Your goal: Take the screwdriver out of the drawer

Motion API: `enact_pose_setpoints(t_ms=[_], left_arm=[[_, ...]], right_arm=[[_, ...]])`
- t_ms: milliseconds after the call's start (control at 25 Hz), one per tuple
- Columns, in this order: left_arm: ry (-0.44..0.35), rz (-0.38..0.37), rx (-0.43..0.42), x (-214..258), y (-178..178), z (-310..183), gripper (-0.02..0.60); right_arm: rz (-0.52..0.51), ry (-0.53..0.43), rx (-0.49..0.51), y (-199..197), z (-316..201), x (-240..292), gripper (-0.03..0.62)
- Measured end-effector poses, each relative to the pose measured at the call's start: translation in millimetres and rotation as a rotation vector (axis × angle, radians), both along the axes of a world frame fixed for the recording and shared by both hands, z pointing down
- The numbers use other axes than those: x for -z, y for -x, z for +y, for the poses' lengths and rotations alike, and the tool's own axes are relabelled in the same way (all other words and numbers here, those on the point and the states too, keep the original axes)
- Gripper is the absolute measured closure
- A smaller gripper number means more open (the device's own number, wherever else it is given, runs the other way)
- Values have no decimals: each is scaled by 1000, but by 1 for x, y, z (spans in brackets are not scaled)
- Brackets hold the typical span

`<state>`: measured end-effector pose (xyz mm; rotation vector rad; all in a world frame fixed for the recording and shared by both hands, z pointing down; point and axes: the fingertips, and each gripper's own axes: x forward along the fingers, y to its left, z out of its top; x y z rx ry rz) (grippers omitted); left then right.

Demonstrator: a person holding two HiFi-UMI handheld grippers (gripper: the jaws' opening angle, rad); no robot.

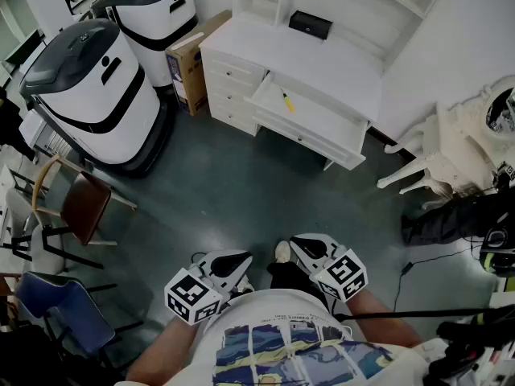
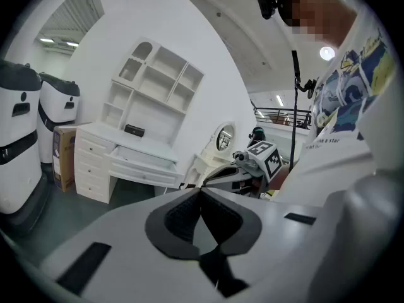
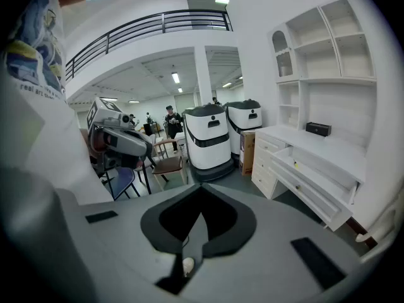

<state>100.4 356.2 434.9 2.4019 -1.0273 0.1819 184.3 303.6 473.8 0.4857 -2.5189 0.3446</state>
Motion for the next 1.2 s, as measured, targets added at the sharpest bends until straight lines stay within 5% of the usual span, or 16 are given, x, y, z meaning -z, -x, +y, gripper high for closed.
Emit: enact_pose_setpoints(t_ms=[840, 1000, 1200], left_arm=[[-13, -132, 64, 16, -73, -130, 566], [5, -135, 51, 7, -70, -146, 566], [3, -115, 32, -2, -43, -184, 566]], right_arm=[[-74, 38, 106, -53, -123, -15, 568], [-85, 38, 78, -47, -142, -23, 562], [-73, 44, 21, -28, -182, -35, 480]])
